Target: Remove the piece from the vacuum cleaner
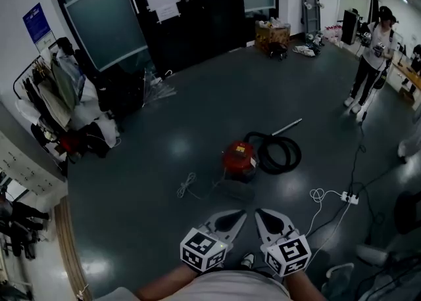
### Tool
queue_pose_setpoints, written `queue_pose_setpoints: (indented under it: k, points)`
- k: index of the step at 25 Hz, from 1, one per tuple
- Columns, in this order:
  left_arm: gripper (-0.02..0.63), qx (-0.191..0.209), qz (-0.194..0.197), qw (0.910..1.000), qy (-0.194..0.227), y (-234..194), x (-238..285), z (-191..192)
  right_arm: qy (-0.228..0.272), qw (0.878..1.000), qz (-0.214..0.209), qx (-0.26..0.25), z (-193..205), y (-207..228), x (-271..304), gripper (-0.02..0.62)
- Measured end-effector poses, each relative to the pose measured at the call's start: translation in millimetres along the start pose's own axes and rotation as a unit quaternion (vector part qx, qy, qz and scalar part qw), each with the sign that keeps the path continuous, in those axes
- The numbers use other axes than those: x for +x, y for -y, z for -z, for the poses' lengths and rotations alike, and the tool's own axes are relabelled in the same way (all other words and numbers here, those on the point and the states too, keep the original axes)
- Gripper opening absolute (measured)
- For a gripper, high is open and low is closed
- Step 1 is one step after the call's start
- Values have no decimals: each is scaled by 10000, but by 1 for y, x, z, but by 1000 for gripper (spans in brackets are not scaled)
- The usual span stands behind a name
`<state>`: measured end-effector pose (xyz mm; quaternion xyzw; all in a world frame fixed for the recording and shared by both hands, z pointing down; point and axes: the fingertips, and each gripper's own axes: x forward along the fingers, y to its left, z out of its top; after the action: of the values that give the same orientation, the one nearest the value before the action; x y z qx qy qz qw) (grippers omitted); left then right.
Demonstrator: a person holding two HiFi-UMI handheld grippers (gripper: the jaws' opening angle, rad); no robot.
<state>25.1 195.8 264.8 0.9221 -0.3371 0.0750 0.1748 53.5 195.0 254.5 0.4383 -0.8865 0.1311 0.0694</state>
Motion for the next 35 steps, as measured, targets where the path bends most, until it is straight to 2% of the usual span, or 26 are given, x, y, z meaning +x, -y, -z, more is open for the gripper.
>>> queue_pose_setpoints:
  k: [11,18,25,30,35]
  points:
    - [6,-68,-308,9995,-62,-4,13,7,-44,9998,-162,-49,9,22,-6,15]
    - [6,-19,-374,9993,-88,-30,23,5,-134,9998,-143,20,12,33,19,15]
    - [6,-3,-218,9997,-138,-93,45,-2,-296,9995,24,51,11,48,81,15]
    - [6,284,1,9993,-249,-162,66,-9,-446,9987,258,31,10,66,147,15]
    - [6,545,414,9965,-471,-225,91,-3,-604,9968,515,58,20,84,208,15]
